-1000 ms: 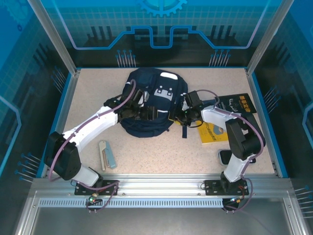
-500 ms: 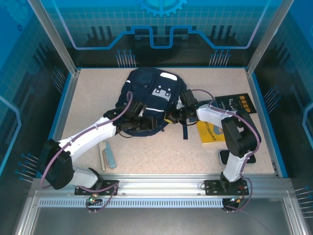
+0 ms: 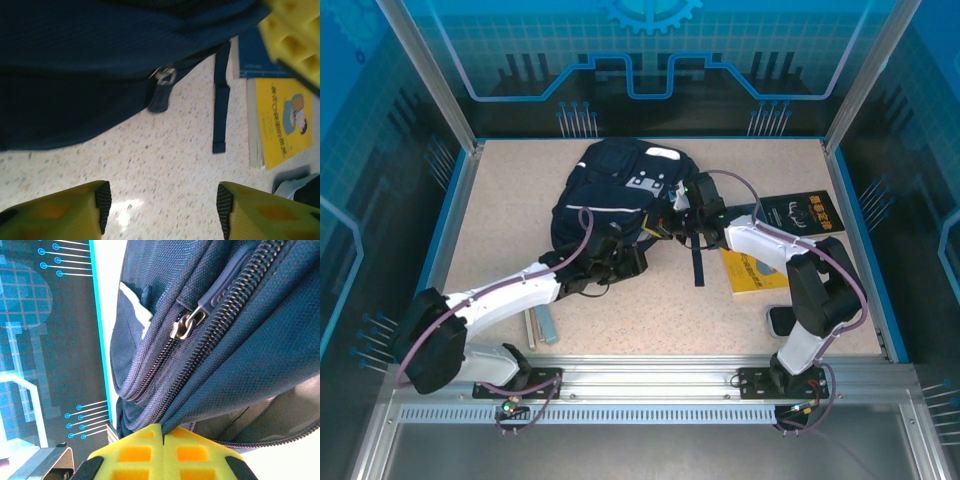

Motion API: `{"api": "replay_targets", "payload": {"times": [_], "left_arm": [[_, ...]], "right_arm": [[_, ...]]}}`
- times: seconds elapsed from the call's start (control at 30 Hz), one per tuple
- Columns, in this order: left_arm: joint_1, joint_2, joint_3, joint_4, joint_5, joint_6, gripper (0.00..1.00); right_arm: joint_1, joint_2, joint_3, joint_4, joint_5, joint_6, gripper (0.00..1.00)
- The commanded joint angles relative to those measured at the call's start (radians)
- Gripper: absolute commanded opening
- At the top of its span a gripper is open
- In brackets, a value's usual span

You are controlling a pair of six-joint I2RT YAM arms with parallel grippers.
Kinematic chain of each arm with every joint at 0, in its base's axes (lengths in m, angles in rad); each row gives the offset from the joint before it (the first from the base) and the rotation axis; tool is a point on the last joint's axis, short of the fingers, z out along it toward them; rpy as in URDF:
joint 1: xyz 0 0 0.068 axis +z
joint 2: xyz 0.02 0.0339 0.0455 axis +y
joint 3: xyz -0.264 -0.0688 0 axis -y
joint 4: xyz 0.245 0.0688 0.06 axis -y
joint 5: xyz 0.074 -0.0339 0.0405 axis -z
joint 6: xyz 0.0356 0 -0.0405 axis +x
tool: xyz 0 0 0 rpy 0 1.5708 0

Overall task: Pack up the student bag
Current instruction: Unzip the student bag at the top-center of the table.

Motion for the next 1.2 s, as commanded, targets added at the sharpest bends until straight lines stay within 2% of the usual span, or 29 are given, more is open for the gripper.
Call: {"api": "replay_targets", "payload": {"times": [0.0,0.13,0.23,0.33,0.47,0.67,1.17], "left_arm": [[-0.019,0.025,-0.008,0.143,-0.127,-0.039,0.56],[-0.021,0.060,-0.027,0.186,-0.180,-0.056,0.47],[-0.021,0.091,-0.007,0.174,-0.196,-0.043,0.45],[-0.021,0.112,0.004,0.113,-0.270,-0.082,0.43],[-0.021,0.110,-0.023,0.155,-0.307,-0.098,0.42],[-0.016,0.116,-0.006,0.125,-0.363,-0.103,0.39],[0.000,0.081,-0.020,0.017,-0.422,-0.080,0.01]], "right_arm": [[0.024,-0.009,0.039,0.075,-0.057,0.019,0.00],[0.025,-0.002,0.053,0.083,-0.075,0.029,0.00],[0.027,0.002,0.060,0.087,-0.089,0.033,0.00],[0.032,0.005,0.064,0.093,-0.098,0.041,0.00],[0.044,0.017,0.071,0.112,-0.115,0.055,0.00],[0.079,0.056,0.097,0.125,-0.138,0.072,0.00],[0.085,0.064,0.130,0.023,-0.067,0.021,0.00]]}}
